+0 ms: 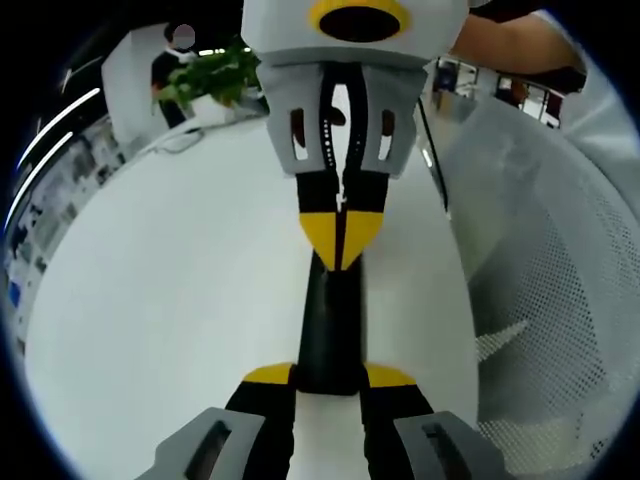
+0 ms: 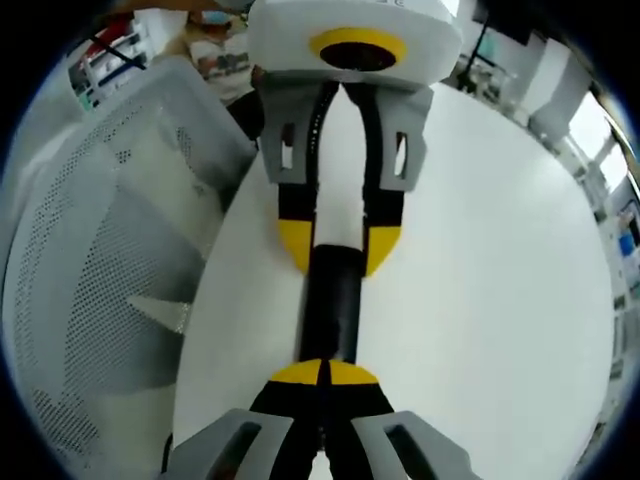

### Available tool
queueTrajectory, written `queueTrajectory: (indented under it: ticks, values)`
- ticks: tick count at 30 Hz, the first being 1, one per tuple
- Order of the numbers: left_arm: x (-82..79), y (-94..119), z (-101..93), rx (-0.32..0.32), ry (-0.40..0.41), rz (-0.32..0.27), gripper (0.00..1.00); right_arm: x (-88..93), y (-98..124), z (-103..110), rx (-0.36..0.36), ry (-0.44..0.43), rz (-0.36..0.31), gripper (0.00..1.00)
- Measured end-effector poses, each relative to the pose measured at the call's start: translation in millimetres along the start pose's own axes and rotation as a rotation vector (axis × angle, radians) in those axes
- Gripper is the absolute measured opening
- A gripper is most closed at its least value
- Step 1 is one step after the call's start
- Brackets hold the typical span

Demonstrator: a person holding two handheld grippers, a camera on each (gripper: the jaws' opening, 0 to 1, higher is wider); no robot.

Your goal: Press the specified remote control buttons in sequence, fully releasing each button before pressing the next.

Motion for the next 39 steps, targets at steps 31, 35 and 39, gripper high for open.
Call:
queueTrajectory:
  ticks: [31, 35, 39]
  values:
    - [-0.4, -0.9, 0.3, -0.001, -0.002, 0.001, 0.24, 1.6, -1.4, 0.5, -0.007, -0.029, -0.014, 0.00]
    - [-0.2, -0.9, 0.2, -0.002, -0.004, 0.004, 0.24, 0.7, -1.4, 1.4, 0.003, -0.016, -0.008, 0.00]
    - [-0.1, -0.9, -0.4, -0.003, -0.005, 0.005, 0.24, 0.6, -1.1, 1.7, 0.008, -0.008, -0.005, 0.00]
Point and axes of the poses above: the point that each gripper's makers call its tool centre point, and the gripper's own axes: y roughly backward along the fingers, z roughly to its left, x roughly out of its underside, the point moved 4 cm from there along y, roughly backward along the fingers, and after that the axes turned 14 degrees about y, right-handed, at the moved point
